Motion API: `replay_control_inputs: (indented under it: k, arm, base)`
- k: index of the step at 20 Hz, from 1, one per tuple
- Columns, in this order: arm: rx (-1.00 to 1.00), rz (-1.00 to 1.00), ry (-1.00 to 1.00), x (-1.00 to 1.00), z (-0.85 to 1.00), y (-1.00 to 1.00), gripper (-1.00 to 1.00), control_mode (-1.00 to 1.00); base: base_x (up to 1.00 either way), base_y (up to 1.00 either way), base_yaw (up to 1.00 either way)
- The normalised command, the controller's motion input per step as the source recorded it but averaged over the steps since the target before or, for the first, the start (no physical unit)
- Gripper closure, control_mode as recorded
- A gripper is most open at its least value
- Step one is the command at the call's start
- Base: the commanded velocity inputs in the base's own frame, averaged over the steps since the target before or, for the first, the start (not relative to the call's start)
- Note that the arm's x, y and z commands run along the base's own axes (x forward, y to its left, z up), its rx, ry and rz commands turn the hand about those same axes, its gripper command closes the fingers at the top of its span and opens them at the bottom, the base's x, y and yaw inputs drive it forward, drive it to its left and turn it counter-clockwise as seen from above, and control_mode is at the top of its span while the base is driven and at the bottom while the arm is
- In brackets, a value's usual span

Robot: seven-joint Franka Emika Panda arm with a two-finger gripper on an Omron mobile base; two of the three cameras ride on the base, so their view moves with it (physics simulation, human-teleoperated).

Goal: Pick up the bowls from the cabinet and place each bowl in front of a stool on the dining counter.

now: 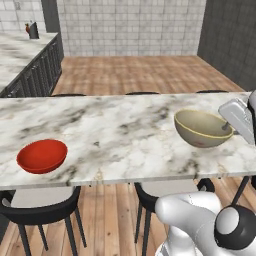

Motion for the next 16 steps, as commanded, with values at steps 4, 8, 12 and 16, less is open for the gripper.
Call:
replay_control_inputs:
  k: [4,8,12,16]
  arm:
    - [0.00,0.00,0.00,0.11,-0.14,0.02,1.00,-1.00]
    - [-0.02,0.00,-0.02,0.00,0.00,0.00,1.00,-1.00]
    - [-0.01,0.00,0.00,0.05,-0.08,0.00,1.00,-1.00]
    - [-0.05,0.00,0.00,0.11,-0.21,0.00,1.00,-1.00]
  base:
    - [0.00,0.00,0.00]
    - [0.00,0.00,0.00]
    - [0.00,0.00,0.00]
    - [0.00,0.00,0.00]
